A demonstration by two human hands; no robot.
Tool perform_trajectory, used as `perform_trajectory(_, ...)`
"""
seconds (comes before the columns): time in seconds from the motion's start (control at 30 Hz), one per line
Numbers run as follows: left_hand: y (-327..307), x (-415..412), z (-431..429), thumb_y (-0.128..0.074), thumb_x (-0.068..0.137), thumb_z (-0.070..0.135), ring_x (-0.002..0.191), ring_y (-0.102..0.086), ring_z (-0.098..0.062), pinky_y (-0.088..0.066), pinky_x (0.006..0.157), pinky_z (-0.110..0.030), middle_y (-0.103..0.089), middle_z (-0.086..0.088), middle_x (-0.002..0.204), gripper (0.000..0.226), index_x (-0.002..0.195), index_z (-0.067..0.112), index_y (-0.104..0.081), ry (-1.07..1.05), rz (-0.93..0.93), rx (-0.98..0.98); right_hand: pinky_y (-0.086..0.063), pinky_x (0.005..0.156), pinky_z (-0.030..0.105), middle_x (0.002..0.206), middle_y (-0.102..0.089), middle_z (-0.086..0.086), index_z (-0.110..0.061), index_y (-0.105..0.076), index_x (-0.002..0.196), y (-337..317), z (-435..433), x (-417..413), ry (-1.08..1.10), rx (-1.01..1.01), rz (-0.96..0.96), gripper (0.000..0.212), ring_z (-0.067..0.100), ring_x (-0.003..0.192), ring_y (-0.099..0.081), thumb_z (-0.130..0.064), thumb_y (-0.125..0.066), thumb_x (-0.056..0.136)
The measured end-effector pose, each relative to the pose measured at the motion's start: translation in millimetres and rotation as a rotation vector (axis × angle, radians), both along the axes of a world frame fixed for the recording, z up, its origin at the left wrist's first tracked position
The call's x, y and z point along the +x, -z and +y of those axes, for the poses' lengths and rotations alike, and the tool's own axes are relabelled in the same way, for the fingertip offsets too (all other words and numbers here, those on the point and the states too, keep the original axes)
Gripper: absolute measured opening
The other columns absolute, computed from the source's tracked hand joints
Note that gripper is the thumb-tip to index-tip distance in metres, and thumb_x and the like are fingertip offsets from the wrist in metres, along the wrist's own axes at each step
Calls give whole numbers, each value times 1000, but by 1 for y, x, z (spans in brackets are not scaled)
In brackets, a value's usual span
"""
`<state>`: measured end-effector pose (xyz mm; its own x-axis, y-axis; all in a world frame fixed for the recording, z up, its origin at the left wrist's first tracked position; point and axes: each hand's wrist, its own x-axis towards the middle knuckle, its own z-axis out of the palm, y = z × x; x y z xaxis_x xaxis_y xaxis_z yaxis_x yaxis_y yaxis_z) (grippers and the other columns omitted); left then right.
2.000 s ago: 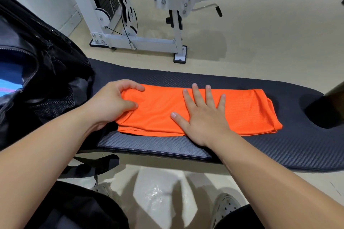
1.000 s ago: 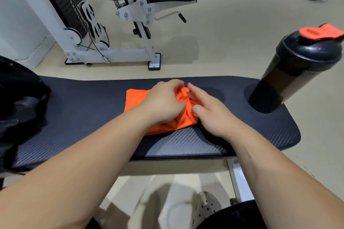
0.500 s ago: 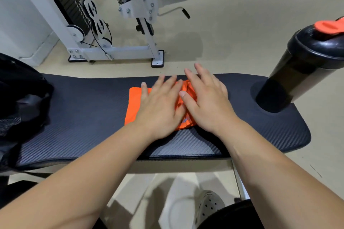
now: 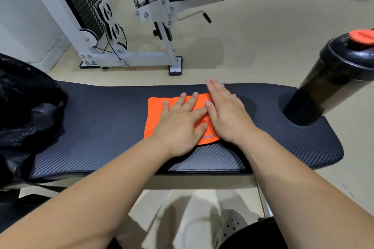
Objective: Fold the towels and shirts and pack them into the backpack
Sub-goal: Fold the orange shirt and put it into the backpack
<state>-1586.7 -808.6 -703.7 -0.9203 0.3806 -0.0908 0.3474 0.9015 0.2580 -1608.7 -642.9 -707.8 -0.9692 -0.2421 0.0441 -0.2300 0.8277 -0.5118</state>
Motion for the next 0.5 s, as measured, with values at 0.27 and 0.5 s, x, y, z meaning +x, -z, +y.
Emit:
perform_trajectory(0.27, -13, 23, -105, -44, 79, 75, 146, -33, -28, -30, 118, -47, -36, -3, 160, 84, 153, 38, -32, -242, -25, 38, -13, 125, 45, 168, -16, 4, -23, -21, 160, 10, -3, -4, -73, 132, -56, 56, 22, 153, -18, -26, -38, 106)
perform_trajectory(0.5, -1, 29, -129, -44, 74, 76, 126, -51, -32, -43, 104, -49, -61, -3, 133, 83, 144, 32, -46, -432, -8, 174, -33, 112, 44, 152, -40, 5, -19, -29, 157, -12, -30, 27, -27, 301, -84, 73, 31, 136, -38, -55, -48, 97)
